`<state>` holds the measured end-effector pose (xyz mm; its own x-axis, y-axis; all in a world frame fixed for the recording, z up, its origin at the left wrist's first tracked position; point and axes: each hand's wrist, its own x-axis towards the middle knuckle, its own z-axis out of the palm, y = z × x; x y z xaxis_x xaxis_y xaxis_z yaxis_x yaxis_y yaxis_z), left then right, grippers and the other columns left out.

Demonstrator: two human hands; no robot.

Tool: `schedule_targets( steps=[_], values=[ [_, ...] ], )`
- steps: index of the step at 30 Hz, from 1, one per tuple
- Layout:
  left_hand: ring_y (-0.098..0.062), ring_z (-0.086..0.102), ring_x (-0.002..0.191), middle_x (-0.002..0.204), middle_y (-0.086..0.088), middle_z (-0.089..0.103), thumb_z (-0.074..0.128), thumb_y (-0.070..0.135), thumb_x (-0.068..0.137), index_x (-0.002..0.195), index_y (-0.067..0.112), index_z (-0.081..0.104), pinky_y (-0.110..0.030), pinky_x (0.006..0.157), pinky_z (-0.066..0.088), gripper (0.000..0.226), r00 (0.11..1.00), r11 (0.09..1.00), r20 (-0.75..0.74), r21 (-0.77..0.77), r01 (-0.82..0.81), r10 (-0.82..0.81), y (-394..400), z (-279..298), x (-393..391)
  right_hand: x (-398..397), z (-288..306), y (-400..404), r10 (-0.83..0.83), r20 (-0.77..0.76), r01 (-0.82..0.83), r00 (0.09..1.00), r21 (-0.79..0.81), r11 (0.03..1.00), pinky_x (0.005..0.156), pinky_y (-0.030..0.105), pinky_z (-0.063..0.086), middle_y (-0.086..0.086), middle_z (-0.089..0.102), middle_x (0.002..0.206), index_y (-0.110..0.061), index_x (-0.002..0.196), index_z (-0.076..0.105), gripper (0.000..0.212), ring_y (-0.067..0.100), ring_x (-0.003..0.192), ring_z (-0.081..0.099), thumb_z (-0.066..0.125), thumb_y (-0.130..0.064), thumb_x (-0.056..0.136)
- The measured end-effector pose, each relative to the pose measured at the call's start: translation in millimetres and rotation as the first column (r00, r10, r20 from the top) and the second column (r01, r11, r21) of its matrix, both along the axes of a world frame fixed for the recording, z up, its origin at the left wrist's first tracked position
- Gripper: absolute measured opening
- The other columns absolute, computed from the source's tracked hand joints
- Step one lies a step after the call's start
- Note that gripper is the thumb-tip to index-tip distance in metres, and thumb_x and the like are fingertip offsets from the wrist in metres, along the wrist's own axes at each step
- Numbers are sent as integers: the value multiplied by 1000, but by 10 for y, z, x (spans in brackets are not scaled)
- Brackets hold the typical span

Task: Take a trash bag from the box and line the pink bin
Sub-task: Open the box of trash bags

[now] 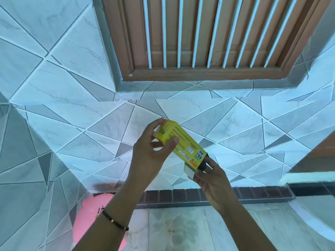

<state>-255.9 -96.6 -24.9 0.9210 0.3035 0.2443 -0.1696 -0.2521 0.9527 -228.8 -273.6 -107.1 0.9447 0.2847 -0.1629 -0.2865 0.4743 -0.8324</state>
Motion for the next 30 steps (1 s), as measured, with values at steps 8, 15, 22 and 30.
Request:
schedule_targets(
  steps=[8,15,22,30],
  values=[
    [-14,68,70,89,-5,68,76,22,73,107,34,60,-42,79,58,40,993,959,9,-263,-108,115,224,-17,133,142,37,-144,-141,-110,158,984,160,975,63,24,58,11,74,86,-4,98,58,37,28,72,71,69,8,65],
    [-27,59,75,96,-13,59,67,22,83,117,14,52,-33,72,58,37,954,822,35,-519,-236,297,526,243,866,406,233,-320,-224,-122,247,967,229,942,64,22,58,8,75,87,-7,96,59,40,25,76,72,69,0,59],
    [-15,57,63,83,-1,58,65,26,85,95,14,53,-33,63,56,20,961,733,-87,-630,-257,262,651,541,1871,593,313,-360,-212,-76,225,974,253,941,64,24,58,11,73,96,-5,100,59,38,27,81,72,64,3,63],
    [-19,47,96,101,1,46,64,36,84,114,14,48,-38,83,53,41,950,732,-270,-613,-297,159,752,665,2616,669,368,-371,-197,-61,206,979,244,948,57,23,58,6,76,83,-3,95,58,31,26,68,73,60,9,67]
  ],
)
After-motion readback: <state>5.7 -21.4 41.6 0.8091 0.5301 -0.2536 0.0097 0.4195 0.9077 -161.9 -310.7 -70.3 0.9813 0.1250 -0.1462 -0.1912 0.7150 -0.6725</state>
